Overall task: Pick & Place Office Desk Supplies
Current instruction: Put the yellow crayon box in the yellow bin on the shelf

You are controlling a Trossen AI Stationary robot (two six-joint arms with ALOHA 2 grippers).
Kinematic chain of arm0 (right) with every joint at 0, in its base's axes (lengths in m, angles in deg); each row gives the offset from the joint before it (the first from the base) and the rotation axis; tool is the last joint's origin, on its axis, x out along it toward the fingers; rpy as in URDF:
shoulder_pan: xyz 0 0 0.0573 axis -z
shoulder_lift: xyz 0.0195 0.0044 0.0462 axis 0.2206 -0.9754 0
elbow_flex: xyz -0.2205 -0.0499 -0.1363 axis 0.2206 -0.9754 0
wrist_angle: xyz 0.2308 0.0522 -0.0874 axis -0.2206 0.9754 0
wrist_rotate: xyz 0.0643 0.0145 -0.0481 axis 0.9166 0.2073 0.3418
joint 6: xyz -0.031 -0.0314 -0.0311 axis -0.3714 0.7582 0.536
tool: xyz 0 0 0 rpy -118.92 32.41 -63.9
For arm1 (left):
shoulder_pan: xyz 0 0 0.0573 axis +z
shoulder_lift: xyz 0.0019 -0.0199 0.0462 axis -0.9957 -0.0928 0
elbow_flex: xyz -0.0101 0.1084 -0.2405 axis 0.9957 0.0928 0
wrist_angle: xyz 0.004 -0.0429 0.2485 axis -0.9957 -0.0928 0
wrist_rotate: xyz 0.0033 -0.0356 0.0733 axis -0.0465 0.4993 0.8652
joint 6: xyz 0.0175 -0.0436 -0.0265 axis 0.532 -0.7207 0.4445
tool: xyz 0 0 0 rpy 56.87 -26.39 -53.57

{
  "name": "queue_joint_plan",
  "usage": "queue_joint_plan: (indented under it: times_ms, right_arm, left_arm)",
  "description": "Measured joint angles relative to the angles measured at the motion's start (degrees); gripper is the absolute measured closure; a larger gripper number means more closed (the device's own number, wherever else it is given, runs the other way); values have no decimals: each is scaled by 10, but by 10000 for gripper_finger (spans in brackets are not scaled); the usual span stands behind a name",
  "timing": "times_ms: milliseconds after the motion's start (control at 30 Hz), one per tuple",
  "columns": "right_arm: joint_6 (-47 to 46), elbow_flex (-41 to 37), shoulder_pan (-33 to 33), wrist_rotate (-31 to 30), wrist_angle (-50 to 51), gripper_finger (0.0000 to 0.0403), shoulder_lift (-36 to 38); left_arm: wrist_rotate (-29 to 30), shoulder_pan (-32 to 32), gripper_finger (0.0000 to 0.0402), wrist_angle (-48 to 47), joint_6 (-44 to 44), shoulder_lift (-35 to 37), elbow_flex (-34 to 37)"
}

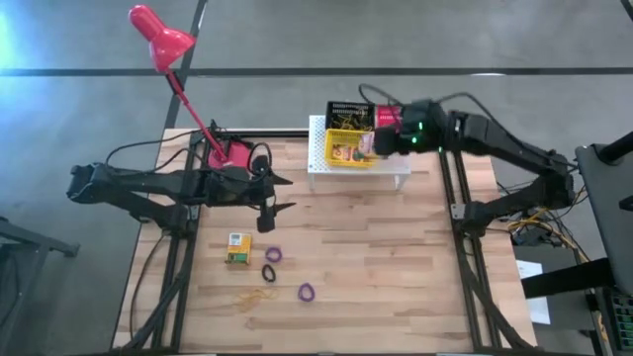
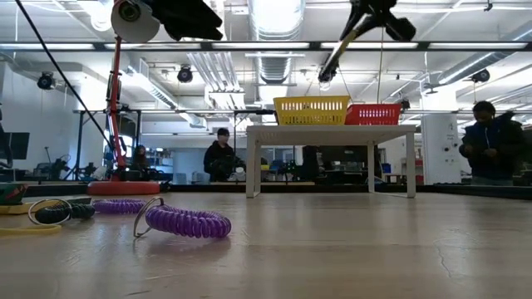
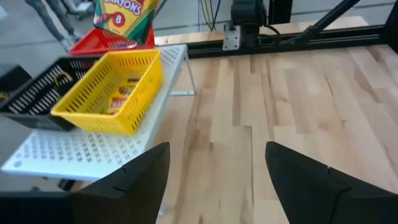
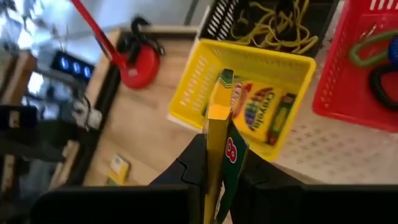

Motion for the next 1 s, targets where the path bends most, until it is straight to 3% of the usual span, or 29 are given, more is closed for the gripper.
queue_joint_plan:
  times_ms: [167,300,567,1000]
  right_arm:
    - [93,19,98,116,6,375,-41]
    - [129,32,130,156,5,374,-86]
    - [130,46,128,202,-73,374,-167]
    - [112,53,113,203,-91,374,-220]
  left_arm:
    - [0,0,145,-11,-6,0,0]
    - [0,0,153,-17,-15,0,0]
    - [0,0,162,-24,-19,0,0]
    - [0,0,165,-24,-19,0,0]
